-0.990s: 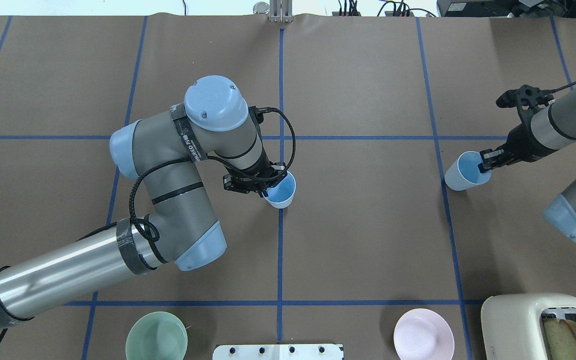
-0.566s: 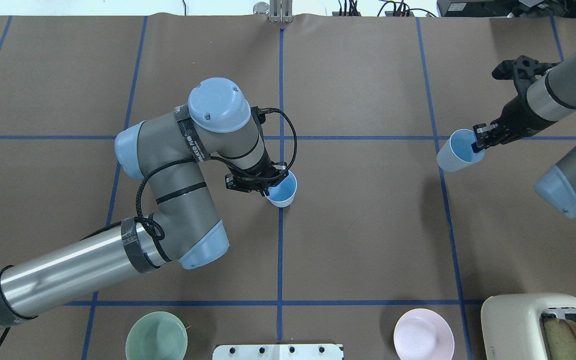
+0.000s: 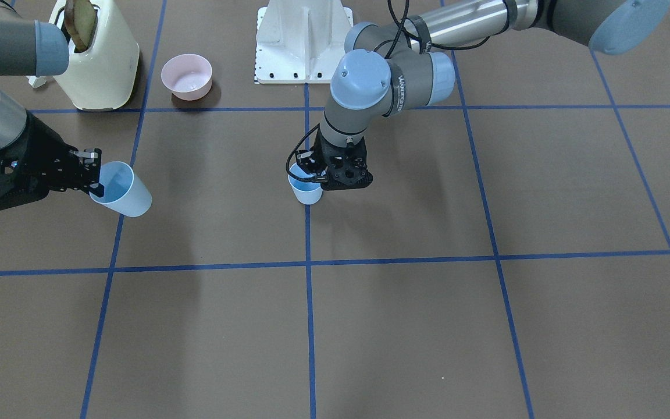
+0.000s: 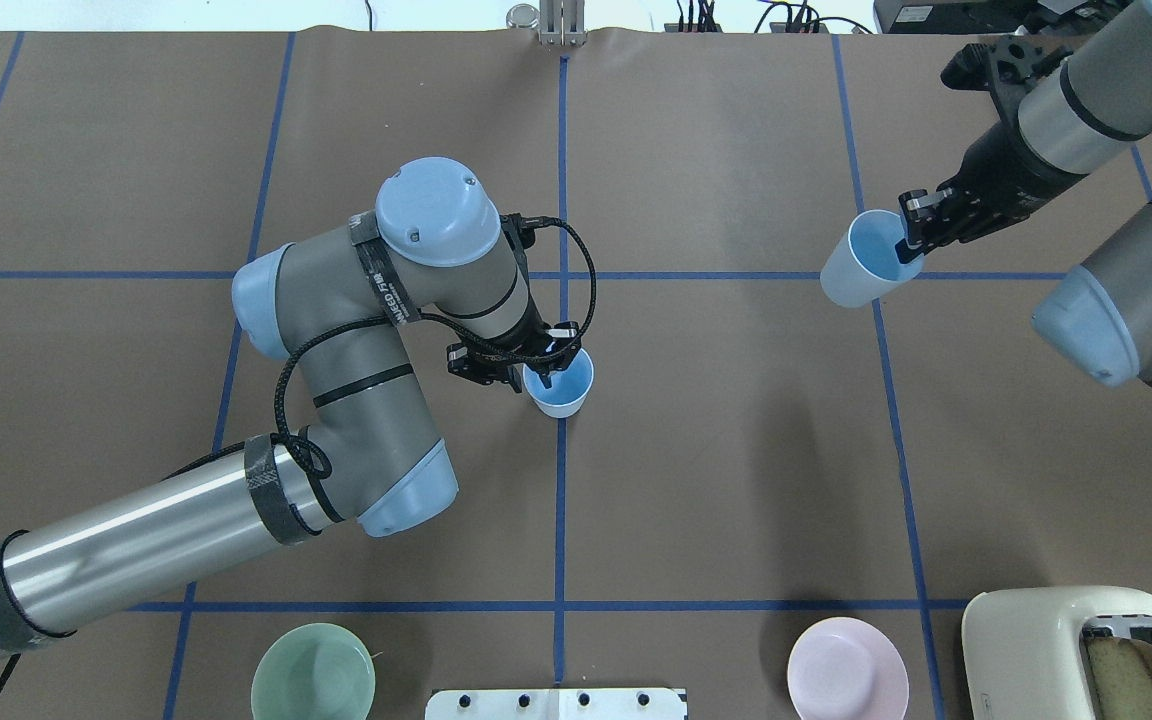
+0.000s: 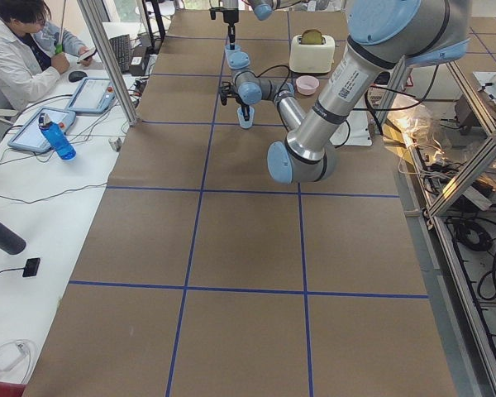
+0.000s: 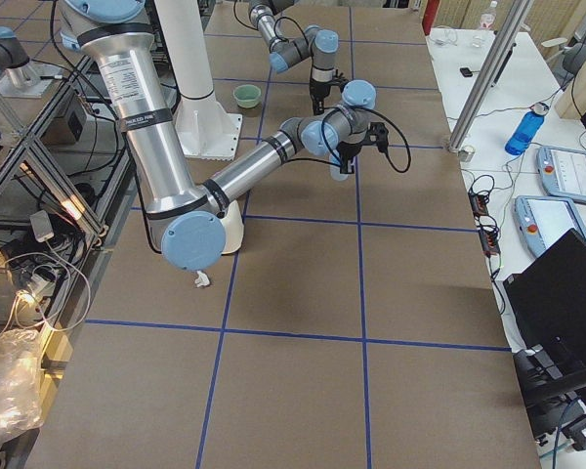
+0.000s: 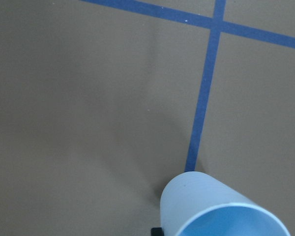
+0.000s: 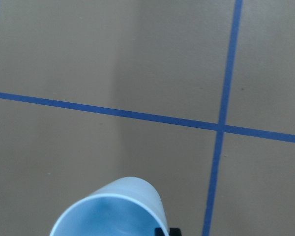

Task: Stack blue cups with both arms
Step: 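Lift the cup with the right gripper and move it toward the left-held cup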

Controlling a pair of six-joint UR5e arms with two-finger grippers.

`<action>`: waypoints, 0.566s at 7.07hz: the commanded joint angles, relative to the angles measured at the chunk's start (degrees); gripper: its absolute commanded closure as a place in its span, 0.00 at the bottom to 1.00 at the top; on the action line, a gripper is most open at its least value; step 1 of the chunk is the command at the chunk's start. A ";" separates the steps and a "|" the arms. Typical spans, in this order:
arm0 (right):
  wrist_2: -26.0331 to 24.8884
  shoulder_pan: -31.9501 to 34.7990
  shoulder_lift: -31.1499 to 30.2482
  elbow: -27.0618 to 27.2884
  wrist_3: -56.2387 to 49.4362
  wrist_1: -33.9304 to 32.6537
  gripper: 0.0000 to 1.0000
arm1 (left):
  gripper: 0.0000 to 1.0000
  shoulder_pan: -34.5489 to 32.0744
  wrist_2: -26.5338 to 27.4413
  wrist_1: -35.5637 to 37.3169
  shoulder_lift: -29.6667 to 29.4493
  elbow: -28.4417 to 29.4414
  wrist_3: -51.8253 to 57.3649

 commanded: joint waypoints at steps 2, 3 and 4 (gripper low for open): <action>0.03 -1.76 5.84 1.39 1.25 -3.91 1.00 | 0.10 -1.87 -0.36 -0.97 0.29 -1.29 0.67; -0.15 -3.33 8.56 1.21 2.22 -5.57 1.00 | 0.09 -3.28 -1.41 -0.45 0.46 -1.90 3.45; -0.32 -4.83 10.85 0.69 3.18 -5.67 1.00 | 0.08 -6.26 -4.64 -0.18 2.55 -3.56 6.26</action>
